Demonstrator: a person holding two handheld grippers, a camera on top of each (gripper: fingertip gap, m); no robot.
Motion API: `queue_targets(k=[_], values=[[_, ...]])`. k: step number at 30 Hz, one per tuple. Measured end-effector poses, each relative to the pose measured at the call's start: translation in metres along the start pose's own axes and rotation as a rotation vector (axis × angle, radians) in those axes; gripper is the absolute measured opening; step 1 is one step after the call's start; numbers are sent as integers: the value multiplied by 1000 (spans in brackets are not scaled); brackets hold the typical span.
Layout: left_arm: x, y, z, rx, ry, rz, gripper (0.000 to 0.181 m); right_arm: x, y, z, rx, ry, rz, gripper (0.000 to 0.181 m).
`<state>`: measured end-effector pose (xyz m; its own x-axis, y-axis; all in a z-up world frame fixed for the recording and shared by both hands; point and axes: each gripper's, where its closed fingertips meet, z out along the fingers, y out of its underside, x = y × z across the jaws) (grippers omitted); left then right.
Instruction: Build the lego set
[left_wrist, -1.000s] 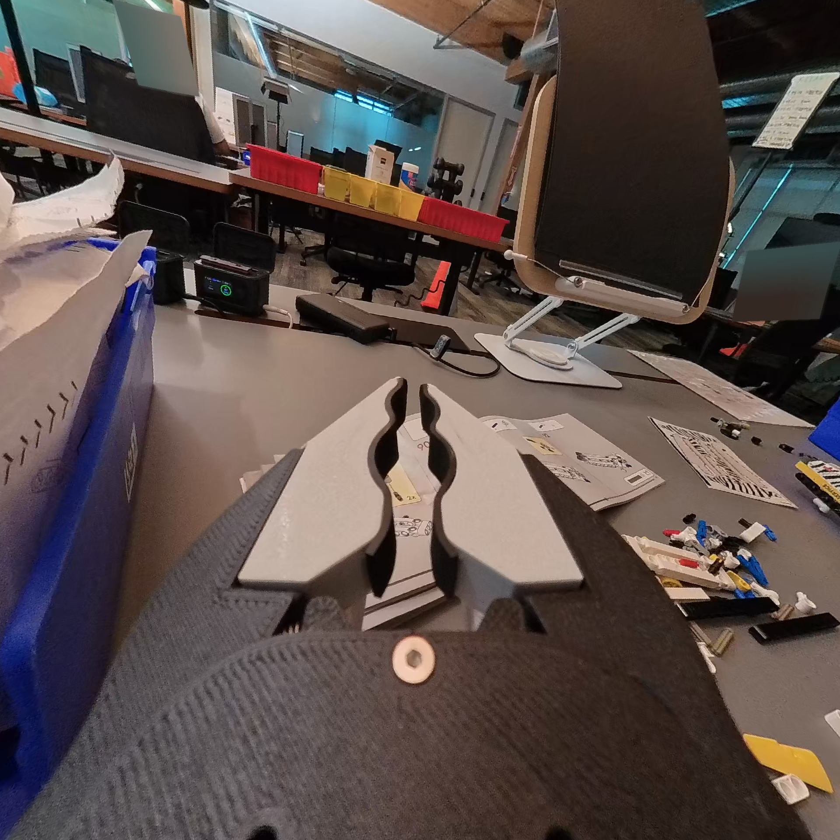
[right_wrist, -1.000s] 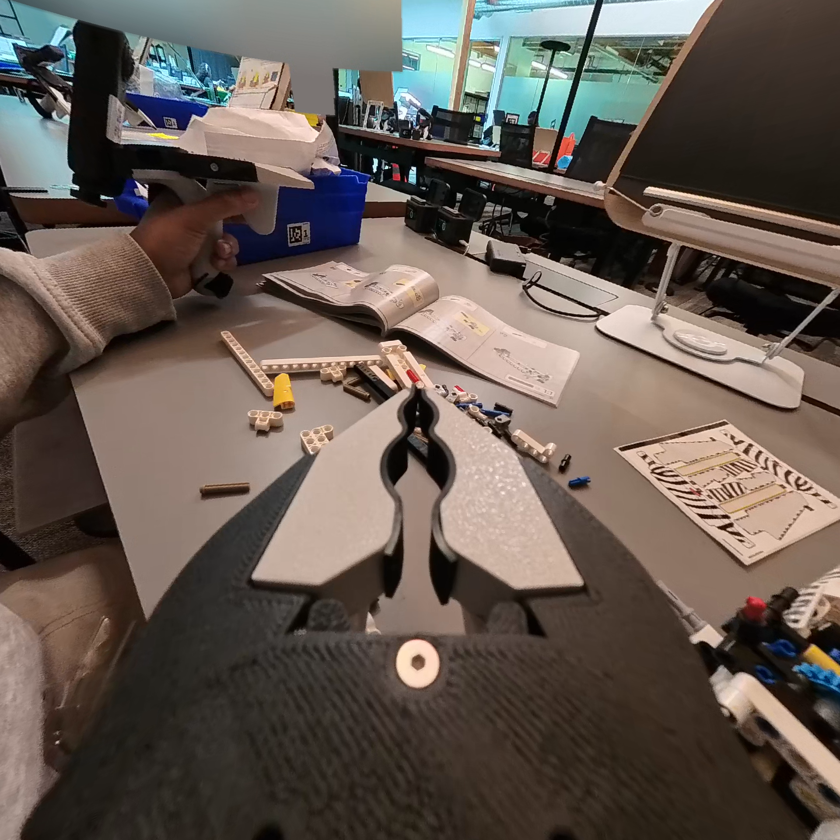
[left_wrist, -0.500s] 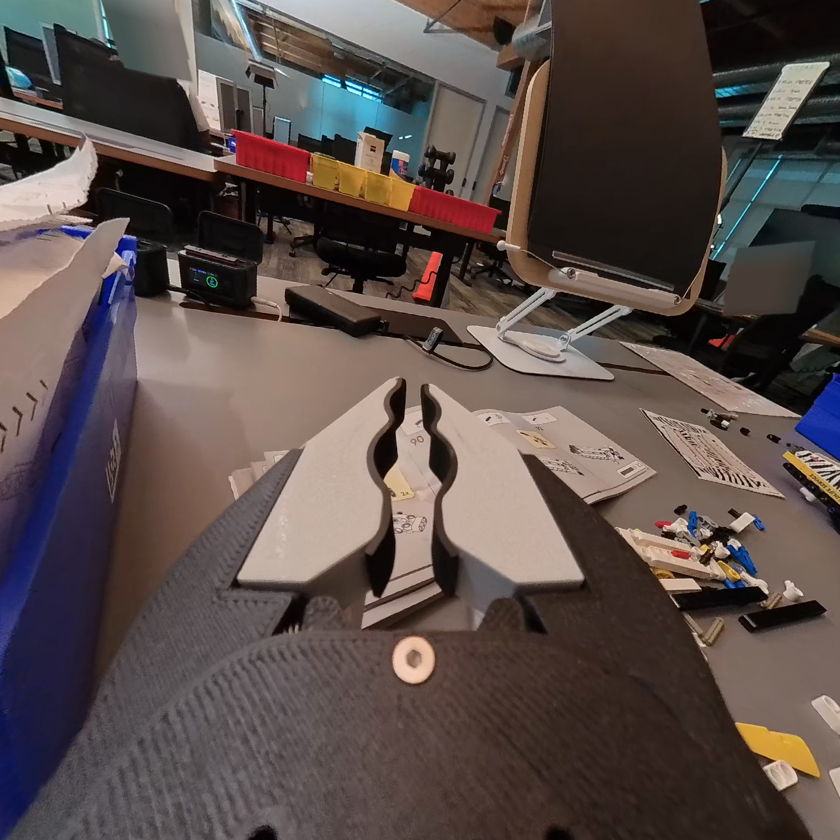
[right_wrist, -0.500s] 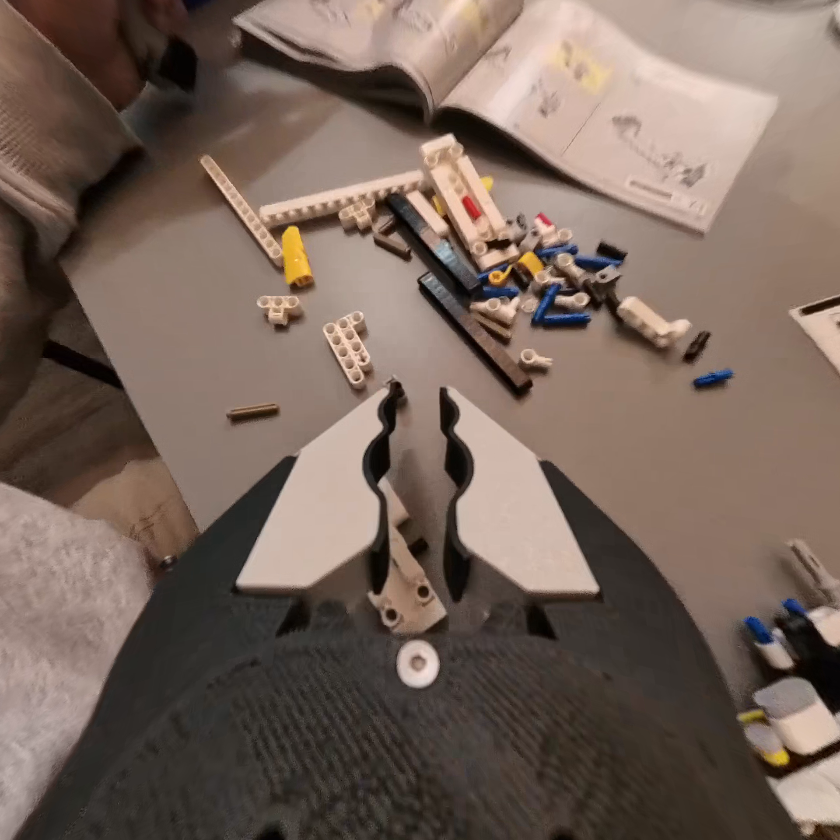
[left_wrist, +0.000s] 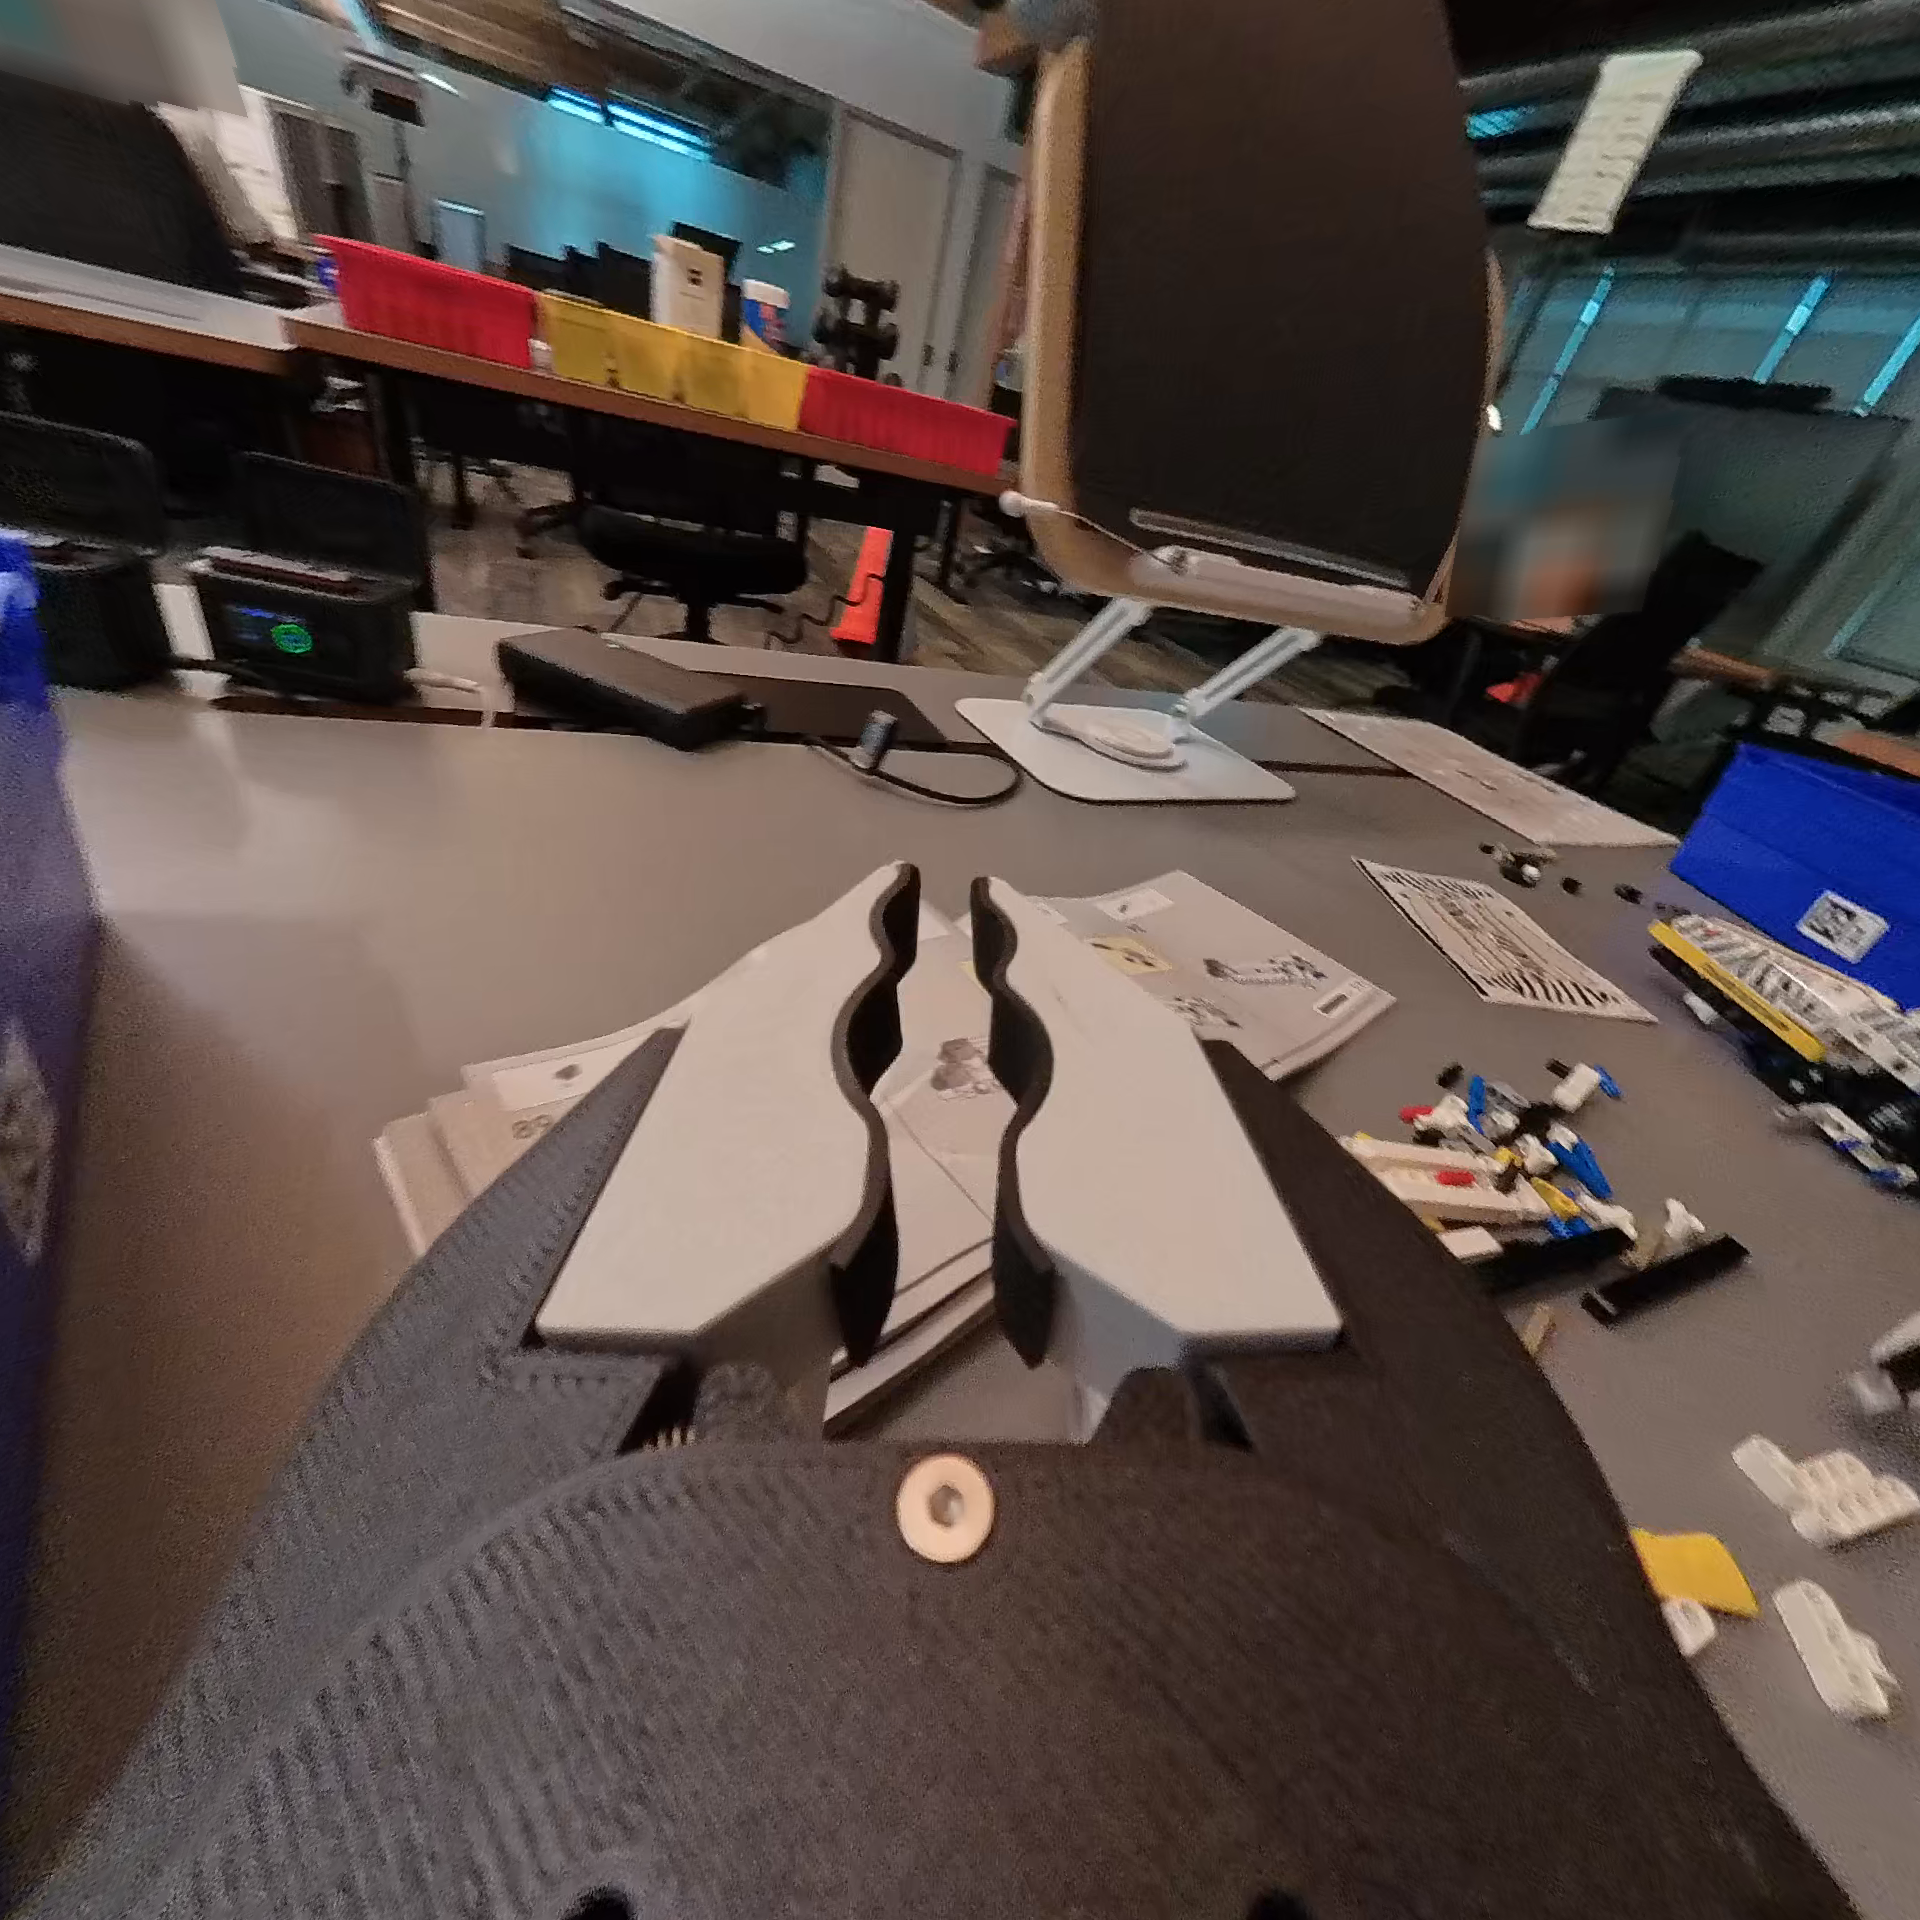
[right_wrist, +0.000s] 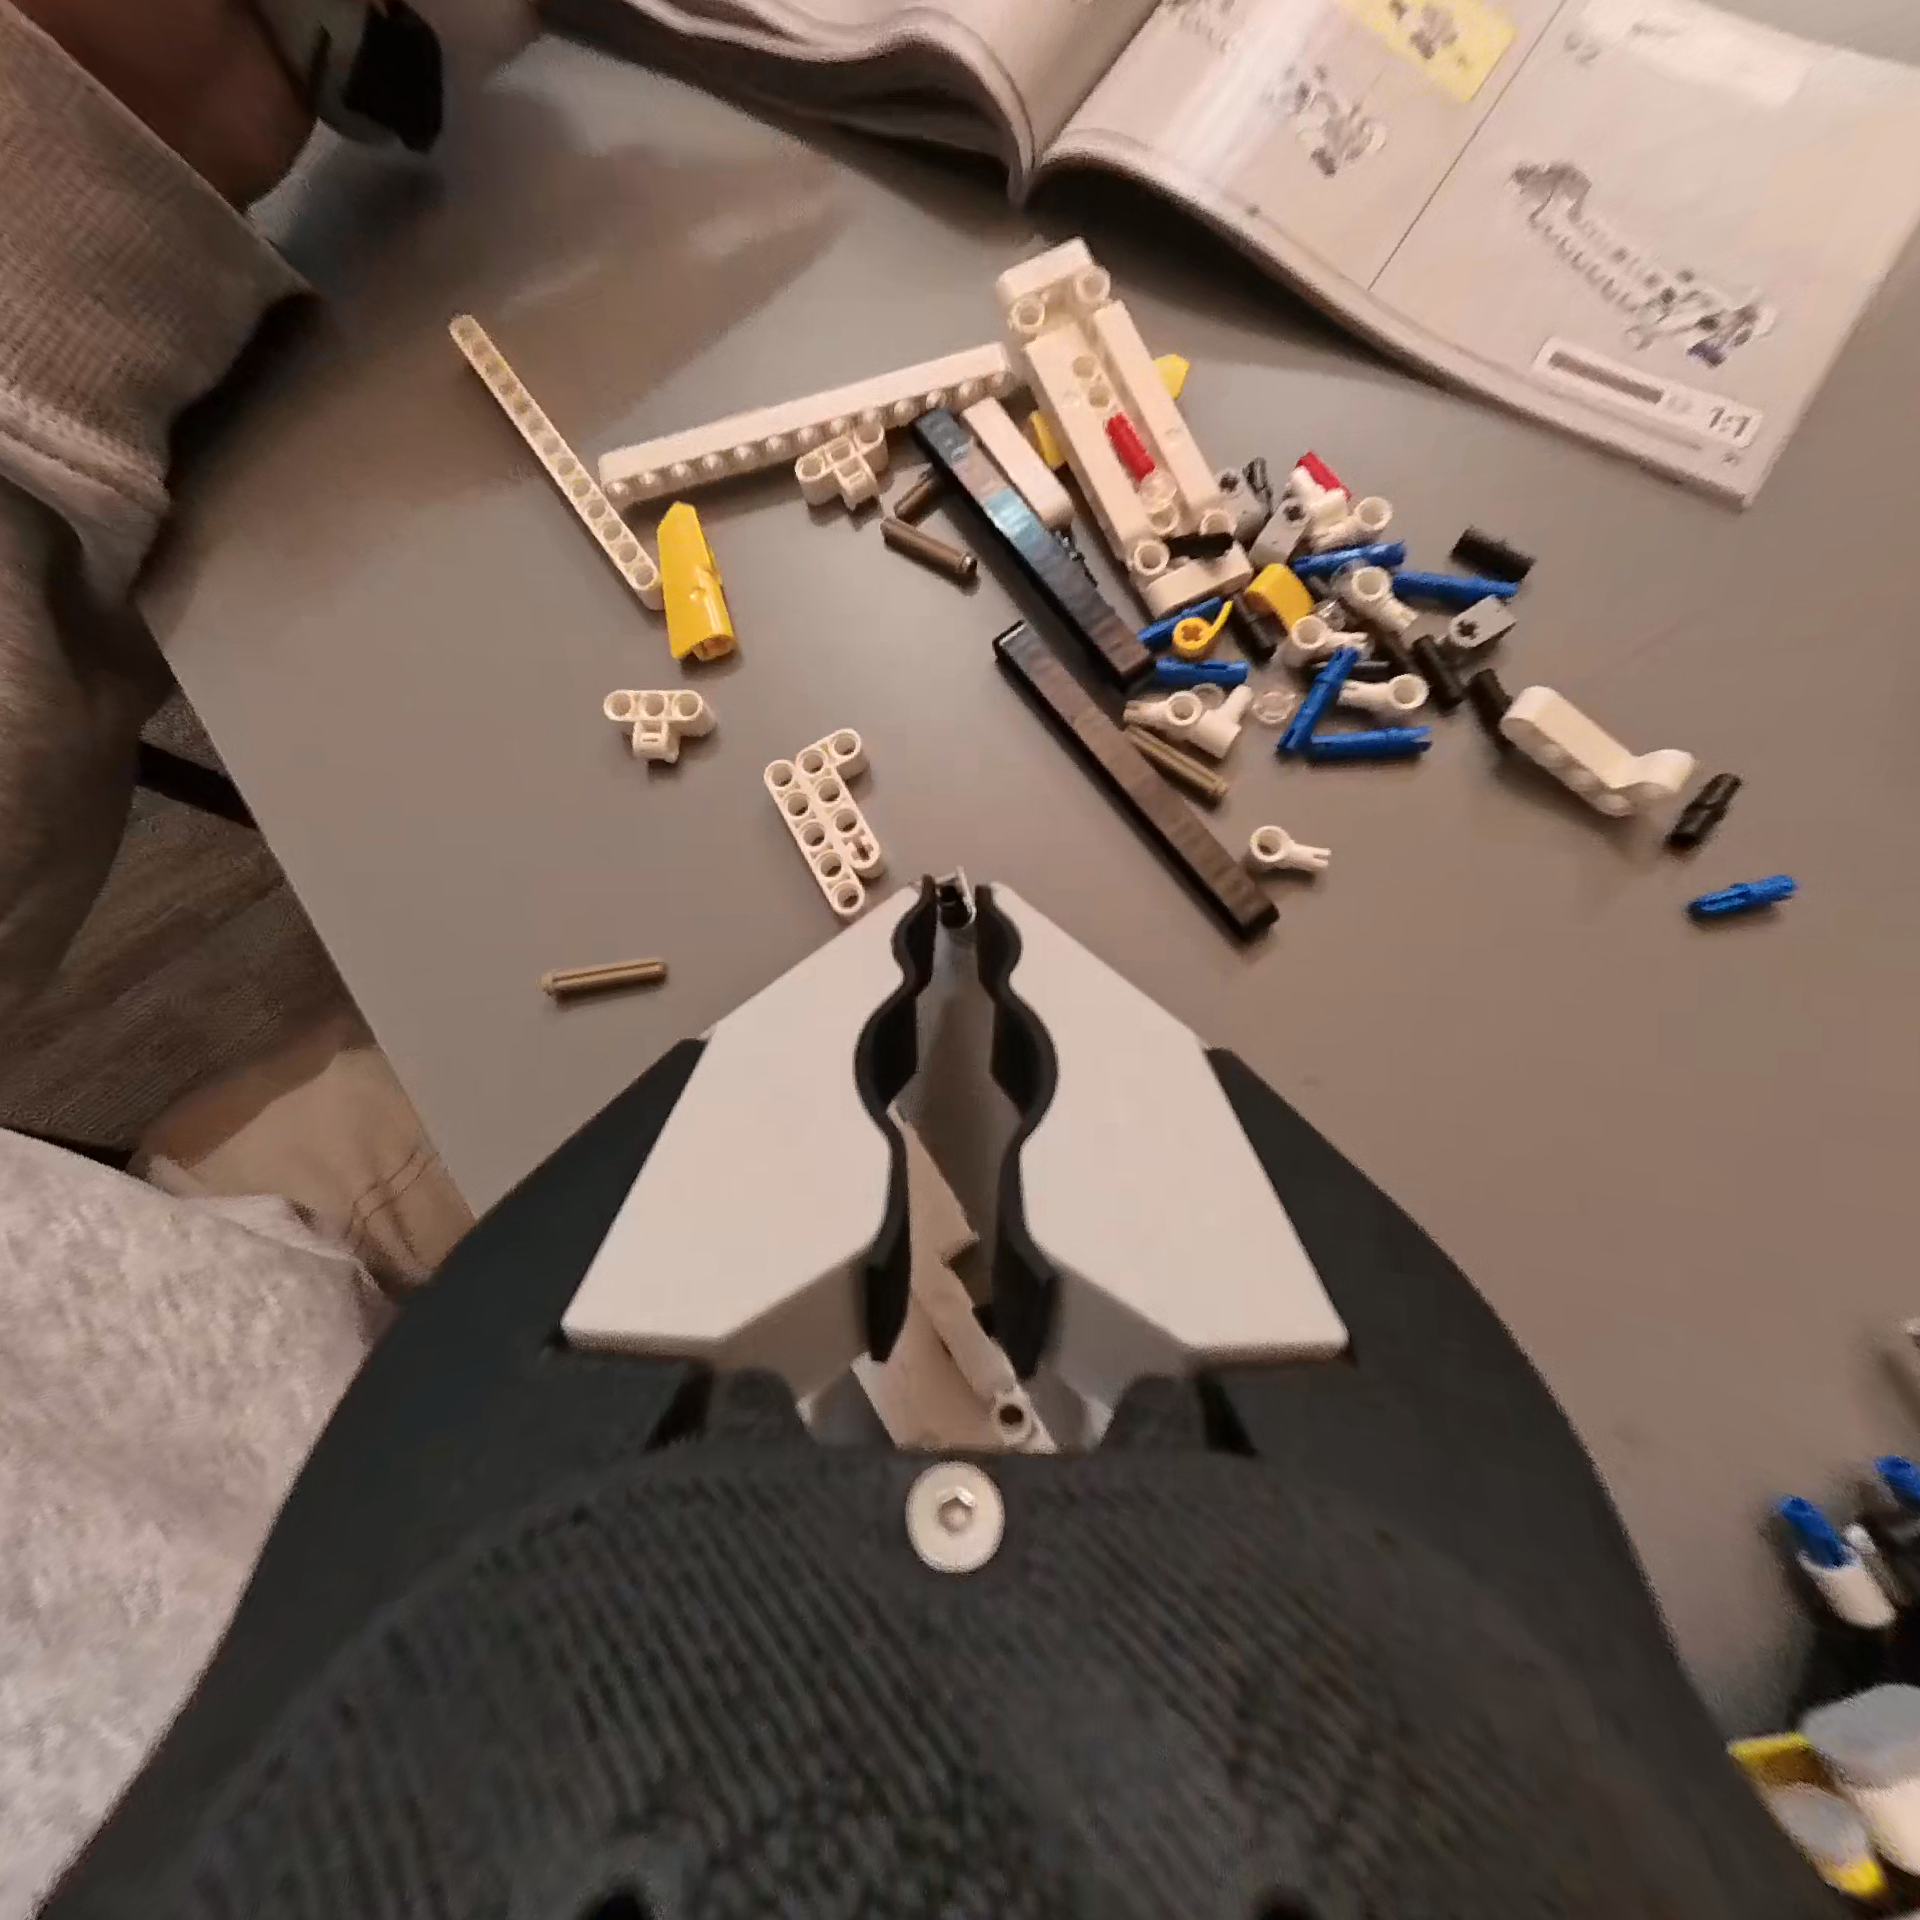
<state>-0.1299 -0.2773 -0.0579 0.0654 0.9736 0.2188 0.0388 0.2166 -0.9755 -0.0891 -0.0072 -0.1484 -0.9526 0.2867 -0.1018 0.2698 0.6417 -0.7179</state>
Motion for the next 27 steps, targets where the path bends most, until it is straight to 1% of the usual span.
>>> queue_targets(k=[3,4,5,6,8,9,11,14,15,17,19,22,27], values=[[27,6,6,-33,124,51,10,-1,-16,-14,98,-10,6,5],[42,11,7,-56,207,52,7,-3,-23,-19,142,-20,12,5],[66,18,6,-104,352,33,0,-4,-30,-26,189,-34,23,5],[93,26,1,-168,526,-18,1,-6,-37,-32,238,-54,39,5],[142,38,-16,-310,828,-116,15,-11,-48,-45,328,-123,95,5],[163,45,-25,-376,933,-120,20,-14,-53,-51,365,-170,137,5],[200,54,-36,-433,1051,-44,25,-19,-58,-60,414,-282,250,5],[250,49,-48,-396,1190,42,24,-28,-65,-76,470,-487,422,4],[263,47,-54,-396,1237,53,19,-31,-67,-82,488,-553,473,4],[278,47,-58,-403,1264,79,17,-35,-69,-91,503,-669,557,5],[286,45,-57,-376,1261,98,17,-41,-68,-95,495,-762,613,4],[293,39,-62,-335,1294,86,16,-47,-68,-98,495,-863,674,5],[297,38,-68,-332,1335,82,11,-48,-66,-98,495,-942,754,5]])
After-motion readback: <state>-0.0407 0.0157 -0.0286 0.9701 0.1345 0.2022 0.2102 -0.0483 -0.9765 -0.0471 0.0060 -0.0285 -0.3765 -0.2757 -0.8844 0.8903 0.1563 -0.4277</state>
